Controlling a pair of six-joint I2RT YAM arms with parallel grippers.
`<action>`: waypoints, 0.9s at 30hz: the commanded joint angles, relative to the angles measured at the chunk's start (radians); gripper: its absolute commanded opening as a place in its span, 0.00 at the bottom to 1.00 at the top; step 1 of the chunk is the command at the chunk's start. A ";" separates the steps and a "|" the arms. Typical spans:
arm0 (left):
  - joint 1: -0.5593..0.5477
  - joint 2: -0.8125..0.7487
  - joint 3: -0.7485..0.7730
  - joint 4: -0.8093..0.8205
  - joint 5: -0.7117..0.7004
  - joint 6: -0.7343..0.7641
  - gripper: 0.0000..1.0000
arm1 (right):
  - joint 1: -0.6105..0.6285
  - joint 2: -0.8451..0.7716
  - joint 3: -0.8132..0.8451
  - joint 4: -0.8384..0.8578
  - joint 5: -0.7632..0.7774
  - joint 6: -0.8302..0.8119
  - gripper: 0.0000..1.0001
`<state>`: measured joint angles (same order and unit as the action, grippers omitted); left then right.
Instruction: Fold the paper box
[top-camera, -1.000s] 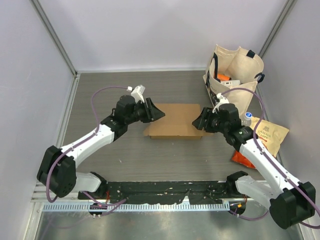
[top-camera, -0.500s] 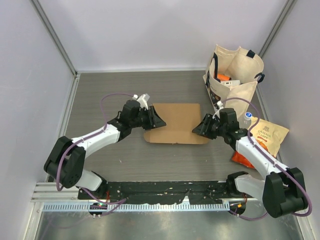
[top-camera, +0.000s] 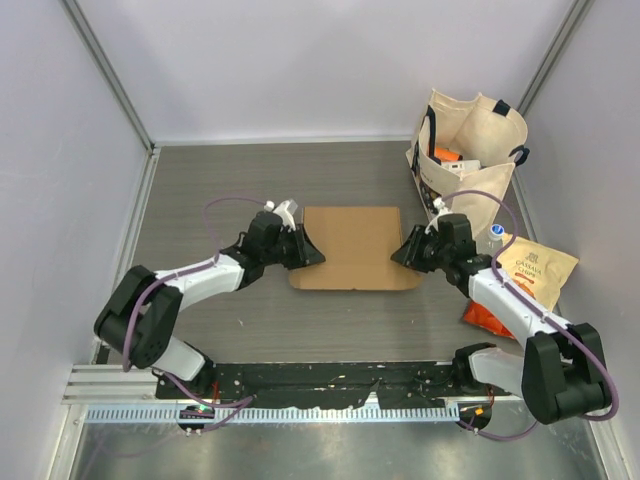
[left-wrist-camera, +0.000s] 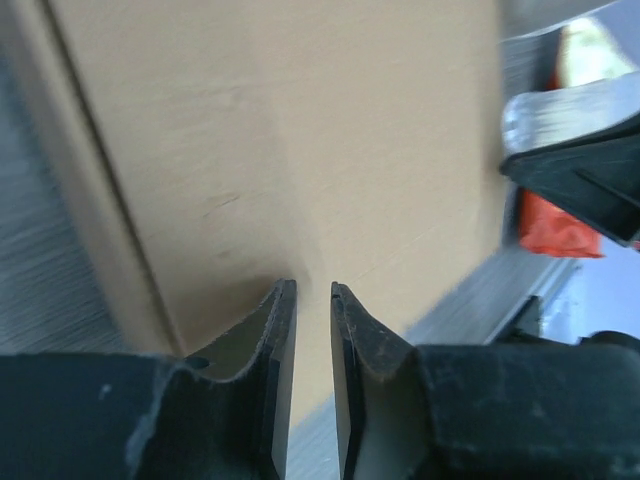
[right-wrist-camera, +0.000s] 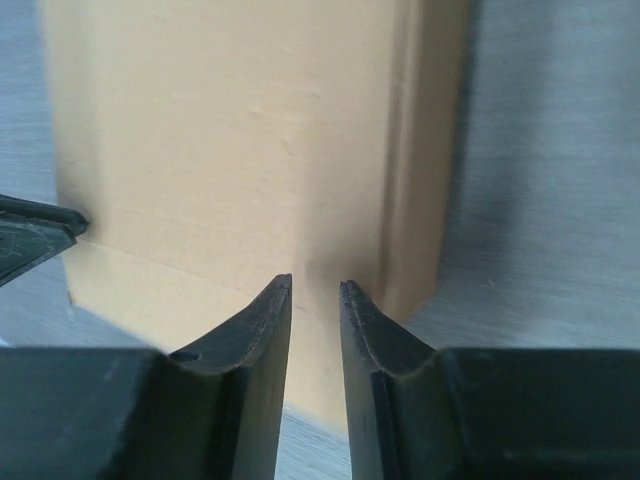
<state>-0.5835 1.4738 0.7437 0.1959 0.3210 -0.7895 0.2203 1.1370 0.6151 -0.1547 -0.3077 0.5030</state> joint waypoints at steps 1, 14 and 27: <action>-0.006 0.066 -0.059 0.039 -0.059 0.027 0.23 | -0.002 0.026 -0.064 0.052 0.096 -0.015 0.31; 0.022 -0.159 0.048 -0.127 -0.123 0.096 0.44 | -0.007 0.001 0.058 -0.037 0.149 -0.052 0.41; 0.206 -0.133 -0.101 -0.015 -0.089 -0.068 0.61 | -0.015 0.251 0.129 0.067 0.255 -0.064 0.53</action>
<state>-0.3962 1.3216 0.6647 0.1154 0.2100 -0.8162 0.2092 1.3525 0.6975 -0.1387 -0.1394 0.4755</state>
